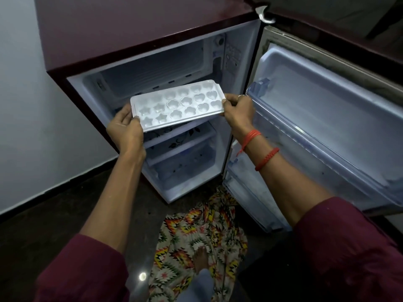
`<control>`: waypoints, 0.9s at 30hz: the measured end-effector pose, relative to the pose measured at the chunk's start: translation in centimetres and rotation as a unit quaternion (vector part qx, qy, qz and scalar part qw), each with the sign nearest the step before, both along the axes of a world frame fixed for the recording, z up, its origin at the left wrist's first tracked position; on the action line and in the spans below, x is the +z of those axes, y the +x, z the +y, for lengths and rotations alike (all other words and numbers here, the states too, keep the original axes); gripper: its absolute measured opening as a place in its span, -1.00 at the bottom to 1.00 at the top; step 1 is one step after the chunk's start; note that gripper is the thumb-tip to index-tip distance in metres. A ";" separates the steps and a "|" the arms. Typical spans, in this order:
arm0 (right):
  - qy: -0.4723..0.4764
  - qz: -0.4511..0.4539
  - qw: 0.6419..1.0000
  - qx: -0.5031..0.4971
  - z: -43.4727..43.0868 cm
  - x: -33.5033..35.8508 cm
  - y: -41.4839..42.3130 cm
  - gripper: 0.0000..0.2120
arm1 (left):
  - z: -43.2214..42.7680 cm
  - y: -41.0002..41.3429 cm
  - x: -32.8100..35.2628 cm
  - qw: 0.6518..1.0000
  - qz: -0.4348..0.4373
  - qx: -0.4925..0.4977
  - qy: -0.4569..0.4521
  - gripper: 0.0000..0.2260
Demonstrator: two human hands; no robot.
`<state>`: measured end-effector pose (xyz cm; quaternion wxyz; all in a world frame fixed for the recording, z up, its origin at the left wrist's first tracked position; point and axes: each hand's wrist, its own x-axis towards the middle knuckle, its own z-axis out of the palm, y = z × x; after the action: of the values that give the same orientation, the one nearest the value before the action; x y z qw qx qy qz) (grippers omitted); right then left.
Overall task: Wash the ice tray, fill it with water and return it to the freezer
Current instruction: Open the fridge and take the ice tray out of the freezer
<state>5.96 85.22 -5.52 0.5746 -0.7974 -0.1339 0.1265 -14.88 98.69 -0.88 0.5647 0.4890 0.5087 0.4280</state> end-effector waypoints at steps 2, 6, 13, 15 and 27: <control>0.012 0.000 1.000 -0.011 -1.9 0.7 -1.6 -0.66 | -1.3 -0.7 0.1 1.000 -0.005 -0.006 -0.002 -0.64; 0.016 0.002 0.999 -0.039 -6.7 3.4 -6.0 -0.78 | -4.6 -2.5 -0.2 1.000 -0.009 -0.024 -0.015 -0.62; 0.020 0.026 0.997 -0.075 -15.5 1.7 -10.1 -0.75 | -12.2 -6.0 -1.5 0.997 0.002 -0.072 -0.024 -0.62; 0.022 0.033 0.995 -0.087 -17.9 1.4 -11.5 -0.76 | -14.2 -6.8 -2.0 0.996 0.003 -0.088 -0.024 -0.62; 0.054 0.047 0.969 -0.235 -33.5 -0.7 -18.3 -0.75 | -25.8 -7.8 -3.4 0.974 0.003 -0.221 -0.041 -0.64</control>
<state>-12.33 51.70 -6.24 0.6357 -0.7677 0.0779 0.0181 -22.72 72.84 -4.31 0.6636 0.5671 0.4064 0.2699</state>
